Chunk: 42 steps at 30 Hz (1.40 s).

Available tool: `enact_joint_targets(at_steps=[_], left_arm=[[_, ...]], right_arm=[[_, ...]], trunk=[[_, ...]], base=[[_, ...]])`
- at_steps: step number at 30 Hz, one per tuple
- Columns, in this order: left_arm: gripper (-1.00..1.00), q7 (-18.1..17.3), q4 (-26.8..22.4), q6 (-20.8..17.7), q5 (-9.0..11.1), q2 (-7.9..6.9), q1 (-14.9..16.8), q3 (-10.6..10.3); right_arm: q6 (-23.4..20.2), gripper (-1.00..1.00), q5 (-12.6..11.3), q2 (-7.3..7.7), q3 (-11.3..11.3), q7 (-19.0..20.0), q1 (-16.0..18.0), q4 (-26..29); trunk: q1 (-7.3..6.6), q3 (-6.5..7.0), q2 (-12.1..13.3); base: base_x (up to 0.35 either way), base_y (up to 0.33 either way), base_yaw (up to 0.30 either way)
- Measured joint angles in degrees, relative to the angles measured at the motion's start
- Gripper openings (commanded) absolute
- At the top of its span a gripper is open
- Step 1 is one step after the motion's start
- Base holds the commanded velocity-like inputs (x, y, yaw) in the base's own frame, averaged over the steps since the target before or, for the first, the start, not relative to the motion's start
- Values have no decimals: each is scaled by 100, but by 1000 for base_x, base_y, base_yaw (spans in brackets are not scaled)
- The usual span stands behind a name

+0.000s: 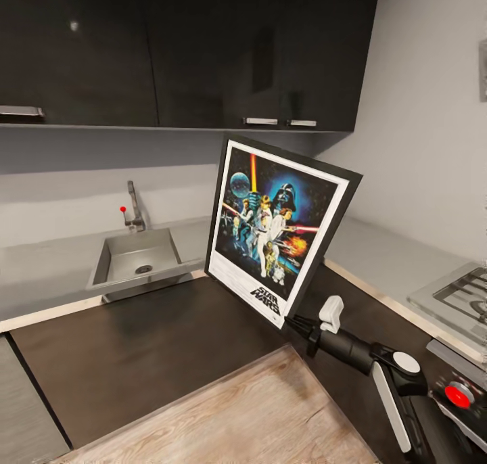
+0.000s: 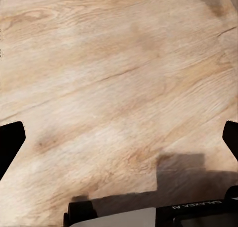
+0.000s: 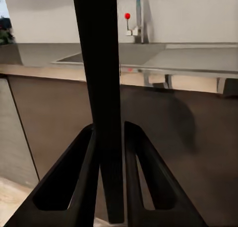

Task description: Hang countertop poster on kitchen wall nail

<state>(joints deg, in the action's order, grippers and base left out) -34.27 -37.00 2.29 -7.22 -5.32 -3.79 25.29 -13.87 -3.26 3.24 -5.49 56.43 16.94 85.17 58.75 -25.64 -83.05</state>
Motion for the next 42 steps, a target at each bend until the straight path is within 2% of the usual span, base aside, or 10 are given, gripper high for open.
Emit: enact_joint_targets(at_steps=[15,29,42], left_arm=[[100,9,-2,-8,6,0,-1,5],[100,8,-4,-14,9,-1,-2,13],[100,9,-2,-20,9,-3,-1,12]], right_arm=[[-2,-100,181,0,5,4,-1,-5],[7,-100,203,-15,46,-23,-2,-135],[6,-100,201,-23,55,-18,-1,-145]], trunk=[[-2,4,0],[-1,4,0],[-2,4,0]], base=[[-97,19,216],[-141,257,289],[-126,232,202]])
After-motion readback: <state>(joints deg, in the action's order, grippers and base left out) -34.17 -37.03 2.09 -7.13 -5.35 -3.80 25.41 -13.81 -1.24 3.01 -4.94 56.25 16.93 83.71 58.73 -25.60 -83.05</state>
